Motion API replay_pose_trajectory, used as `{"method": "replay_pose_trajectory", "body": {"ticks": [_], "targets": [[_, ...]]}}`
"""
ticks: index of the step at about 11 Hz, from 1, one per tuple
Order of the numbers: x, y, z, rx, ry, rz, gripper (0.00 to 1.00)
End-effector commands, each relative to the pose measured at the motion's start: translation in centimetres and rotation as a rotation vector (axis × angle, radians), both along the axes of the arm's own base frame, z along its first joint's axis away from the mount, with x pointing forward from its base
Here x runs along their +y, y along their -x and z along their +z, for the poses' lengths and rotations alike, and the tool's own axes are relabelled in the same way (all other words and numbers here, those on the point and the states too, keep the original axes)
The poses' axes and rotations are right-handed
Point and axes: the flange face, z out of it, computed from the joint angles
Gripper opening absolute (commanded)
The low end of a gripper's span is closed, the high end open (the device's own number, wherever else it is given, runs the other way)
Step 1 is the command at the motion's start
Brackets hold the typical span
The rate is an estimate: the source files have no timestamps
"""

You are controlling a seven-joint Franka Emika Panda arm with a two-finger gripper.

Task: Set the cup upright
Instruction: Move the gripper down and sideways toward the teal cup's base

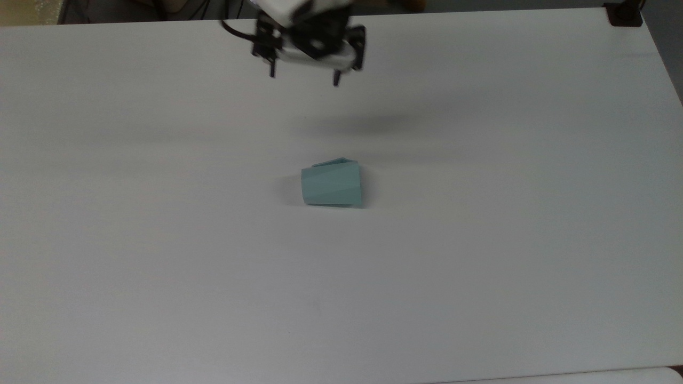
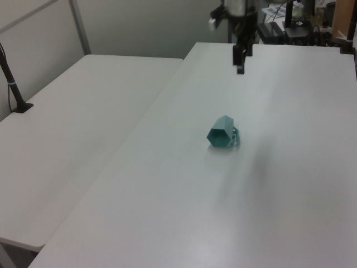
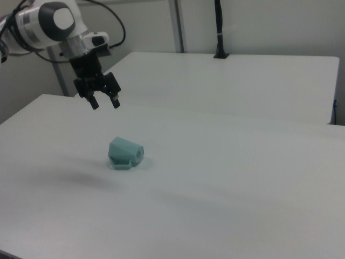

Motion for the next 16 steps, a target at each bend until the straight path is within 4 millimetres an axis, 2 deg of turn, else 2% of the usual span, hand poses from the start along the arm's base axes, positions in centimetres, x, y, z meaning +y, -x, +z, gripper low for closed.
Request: {"method": "replay_pose_trajectory", "body": {"ticks": [1, 2, 4, 5, 7, 8, 10, 12, 16], "targets": [[9.3, -1.4, -5.0, -0.054, 0.207, 0.099, 1.00], [12.1, -0.6, -6.5, -0.064, 0.262, 0.149, 1.00], [15.7, 0.2, -9.7, -0.081, 0.335, 0.213, 1.00], [17.0, 0.2, -11.3, -0.126, 0.383, 0.211, 1.00], [18.6, 0.0, -16.1, -0.194, 0.546, 0.216, 1.00], [18.8, 0.0, -18.1, -0.209, 0.613, 0.230, 1.00], [19.5, 0.3, -20.8, -0.242, 0.682, 0.229, 1.00], [19.4, 0.2, -22.3, -0.246, 0.713, 0.230, 1.00], [16.9, -0.5, -24.2, -0.211, 0.769, 0.214, 1.00]]}}
